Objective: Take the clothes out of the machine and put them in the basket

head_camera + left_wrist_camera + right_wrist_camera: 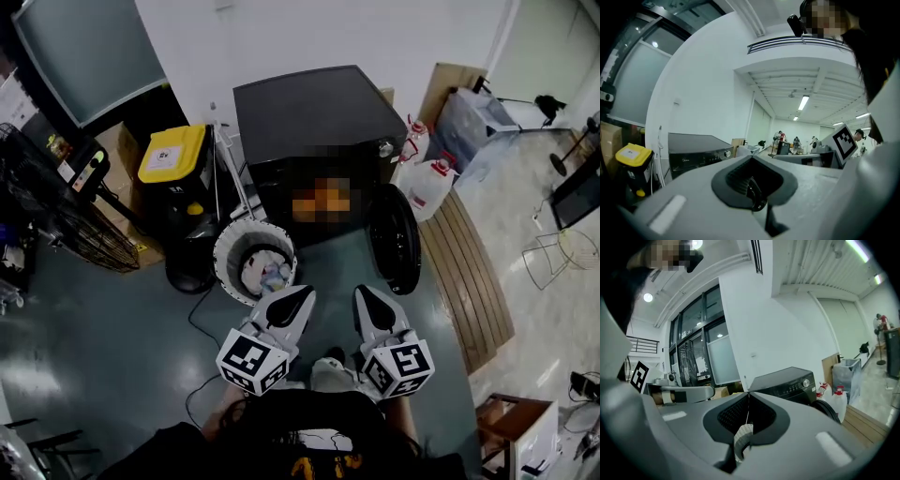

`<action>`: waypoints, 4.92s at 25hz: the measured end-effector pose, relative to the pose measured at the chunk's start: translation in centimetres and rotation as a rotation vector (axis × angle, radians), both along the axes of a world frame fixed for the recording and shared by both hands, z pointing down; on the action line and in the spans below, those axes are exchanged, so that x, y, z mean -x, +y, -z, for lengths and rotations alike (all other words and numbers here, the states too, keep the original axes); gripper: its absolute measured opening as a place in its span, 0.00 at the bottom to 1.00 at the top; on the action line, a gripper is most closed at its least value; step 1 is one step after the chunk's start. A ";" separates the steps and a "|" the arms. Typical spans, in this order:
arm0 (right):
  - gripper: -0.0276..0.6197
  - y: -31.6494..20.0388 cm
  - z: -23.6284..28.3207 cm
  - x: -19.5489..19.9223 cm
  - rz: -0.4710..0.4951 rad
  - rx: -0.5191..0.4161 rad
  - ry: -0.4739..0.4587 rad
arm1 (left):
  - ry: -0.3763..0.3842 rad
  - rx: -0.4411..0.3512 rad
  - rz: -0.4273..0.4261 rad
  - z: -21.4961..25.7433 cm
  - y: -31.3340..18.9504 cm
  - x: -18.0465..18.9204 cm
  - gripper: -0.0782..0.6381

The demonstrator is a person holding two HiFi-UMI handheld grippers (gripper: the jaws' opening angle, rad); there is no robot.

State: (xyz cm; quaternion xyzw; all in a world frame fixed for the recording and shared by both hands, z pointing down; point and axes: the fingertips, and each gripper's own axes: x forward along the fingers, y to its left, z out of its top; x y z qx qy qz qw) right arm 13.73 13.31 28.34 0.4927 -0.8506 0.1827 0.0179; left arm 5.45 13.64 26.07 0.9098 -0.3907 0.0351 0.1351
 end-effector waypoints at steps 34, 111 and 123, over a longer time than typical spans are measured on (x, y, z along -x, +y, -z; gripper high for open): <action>0.08 -7.6 -5.5 -3.7 0.152 0.107 -0.045 | -0.091 0.083 0.173 -3.3 -6.8 -2.8 0.12; 0.93 -50.2 -61.8 9.1 0.300 0.374 0.480 | -0.177 0.098 0.226 -42.2 -30.6 5.1 0.12; 0.42 -51.4 -65.6 9.7 0.386 0.421 0.525 | -0.158 0.094 0.269 -44.5 -30.5 7.0 0.12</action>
